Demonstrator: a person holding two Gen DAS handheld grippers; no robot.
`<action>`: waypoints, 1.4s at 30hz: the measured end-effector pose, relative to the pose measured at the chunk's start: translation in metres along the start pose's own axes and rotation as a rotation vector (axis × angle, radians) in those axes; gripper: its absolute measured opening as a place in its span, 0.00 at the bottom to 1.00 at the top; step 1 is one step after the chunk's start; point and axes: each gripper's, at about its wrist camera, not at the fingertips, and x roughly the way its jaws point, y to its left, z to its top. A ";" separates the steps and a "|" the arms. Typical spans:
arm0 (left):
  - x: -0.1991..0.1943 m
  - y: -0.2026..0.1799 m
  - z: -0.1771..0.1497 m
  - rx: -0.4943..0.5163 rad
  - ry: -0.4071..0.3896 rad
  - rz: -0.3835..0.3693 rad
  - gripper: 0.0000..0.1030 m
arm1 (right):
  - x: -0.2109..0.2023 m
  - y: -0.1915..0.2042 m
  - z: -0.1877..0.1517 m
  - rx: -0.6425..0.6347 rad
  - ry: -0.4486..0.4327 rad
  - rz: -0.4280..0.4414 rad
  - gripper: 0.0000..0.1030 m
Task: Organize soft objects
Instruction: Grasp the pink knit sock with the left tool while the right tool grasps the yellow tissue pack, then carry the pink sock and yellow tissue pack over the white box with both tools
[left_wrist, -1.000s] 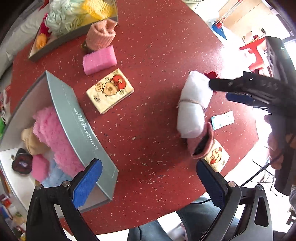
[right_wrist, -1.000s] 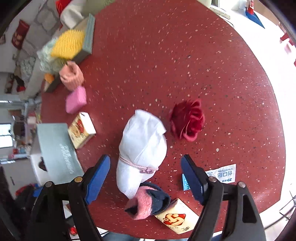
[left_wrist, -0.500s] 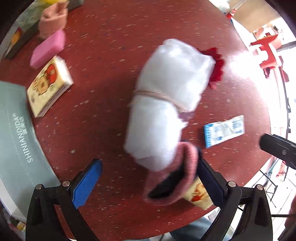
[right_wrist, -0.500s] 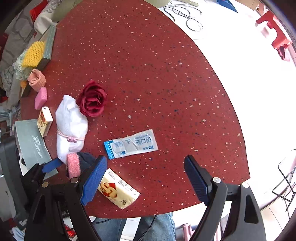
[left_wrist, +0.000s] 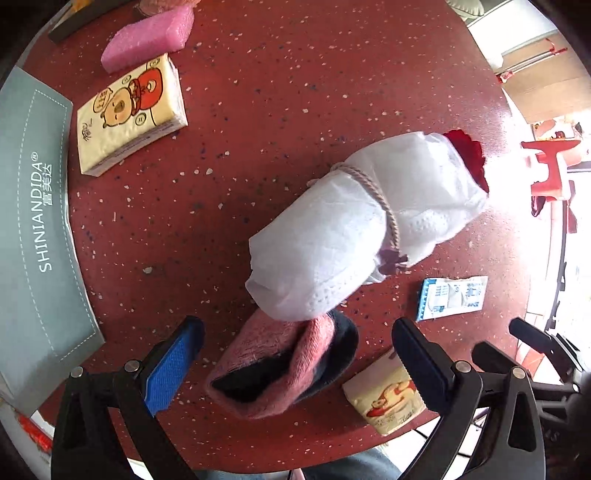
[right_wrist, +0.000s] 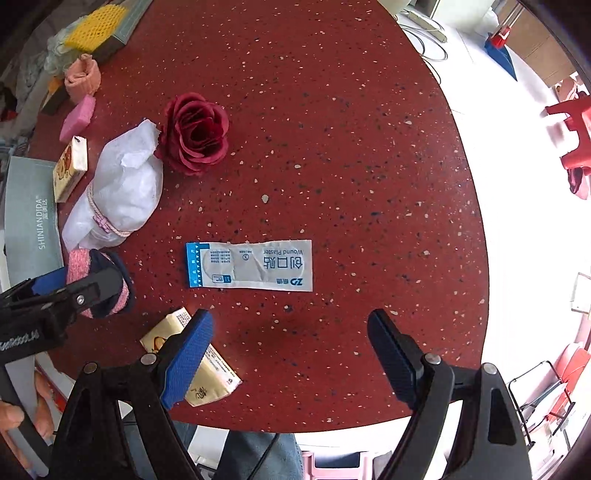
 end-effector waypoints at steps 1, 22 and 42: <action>0.004 0.003 0.001 -0.011 -0.001 0.017 0.99 | -0.002 -0.002 -0.002 -0.011 0.004 0.013 0.85; 0.027 -0.020 0.037 -0.015 0.075 0.131 1.00 | 0.048 0.096 -0.067 -0.409 0.015 -0.080 0.65; -0.040 -0.032 -0.034 0.483 0.014 0.083 0.40 | 0.007 0.040 -0.058 -0.146 0.043 0.083 0.54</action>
